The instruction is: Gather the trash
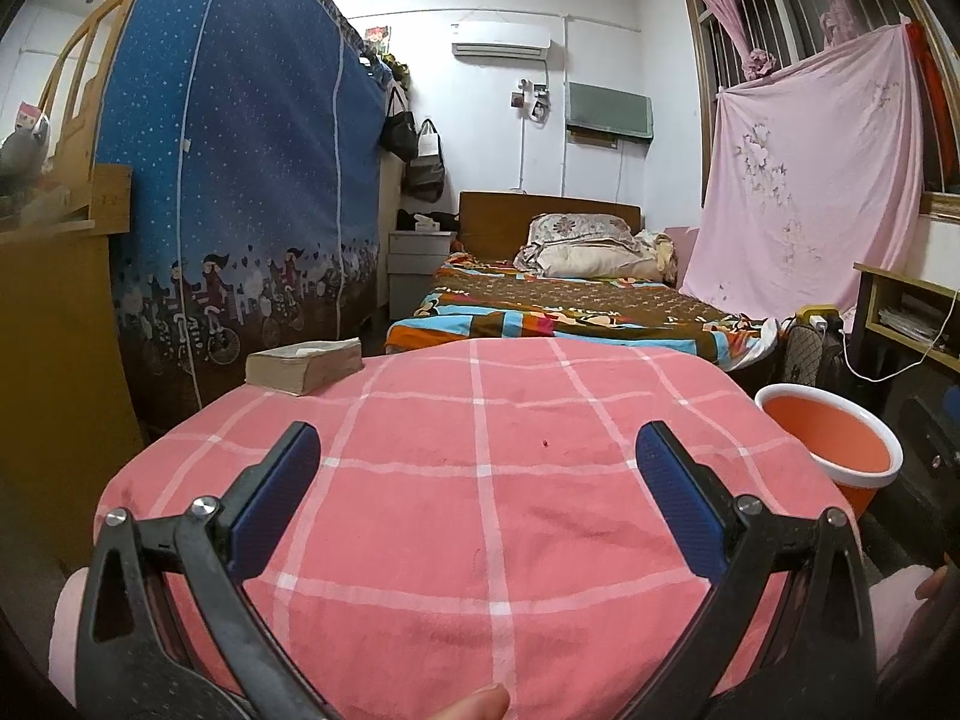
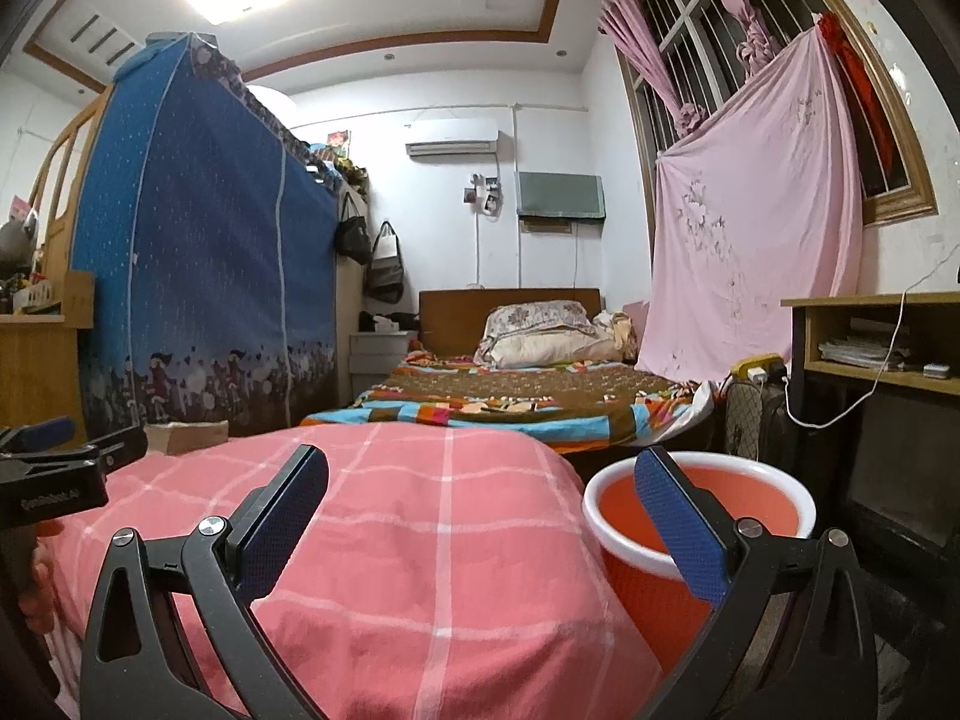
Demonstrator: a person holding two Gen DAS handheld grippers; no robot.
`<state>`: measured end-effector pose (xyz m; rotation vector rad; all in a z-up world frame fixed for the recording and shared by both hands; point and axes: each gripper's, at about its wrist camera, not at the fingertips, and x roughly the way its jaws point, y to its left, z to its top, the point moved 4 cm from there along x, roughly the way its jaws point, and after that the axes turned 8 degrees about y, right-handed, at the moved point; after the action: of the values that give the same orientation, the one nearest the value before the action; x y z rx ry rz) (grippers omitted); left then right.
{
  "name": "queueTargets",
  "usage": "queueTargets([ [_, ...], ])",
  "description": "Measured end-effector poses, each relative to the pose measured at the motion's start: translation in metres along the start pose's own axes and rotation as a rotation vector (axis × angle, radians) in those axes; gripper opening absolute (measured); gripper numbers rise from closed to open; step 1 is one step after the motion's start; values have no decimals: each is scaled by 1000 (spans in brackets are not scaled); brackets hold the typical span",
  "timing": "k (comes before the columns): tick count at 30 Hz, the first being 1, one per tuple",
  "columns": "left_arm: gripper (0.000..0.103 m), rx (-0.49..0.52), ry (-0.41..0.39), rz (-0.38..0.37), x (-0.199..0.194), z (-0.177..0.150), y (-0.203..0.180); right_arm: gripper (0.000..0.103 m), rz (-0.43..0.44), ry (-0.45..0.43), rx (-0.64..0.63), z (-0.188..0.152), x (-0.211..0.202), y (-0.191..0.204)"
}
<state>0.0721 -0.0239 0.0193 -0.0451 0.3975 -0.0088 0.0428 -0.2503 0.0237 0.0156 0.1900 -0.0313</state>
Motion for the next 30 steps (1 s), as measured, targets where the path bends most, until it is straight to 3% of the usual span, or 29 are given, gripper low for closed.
queueTargets([
  [30,90,6,4,5,0,-20,-4,103,-8,9,37,-21,-1,-9],
])
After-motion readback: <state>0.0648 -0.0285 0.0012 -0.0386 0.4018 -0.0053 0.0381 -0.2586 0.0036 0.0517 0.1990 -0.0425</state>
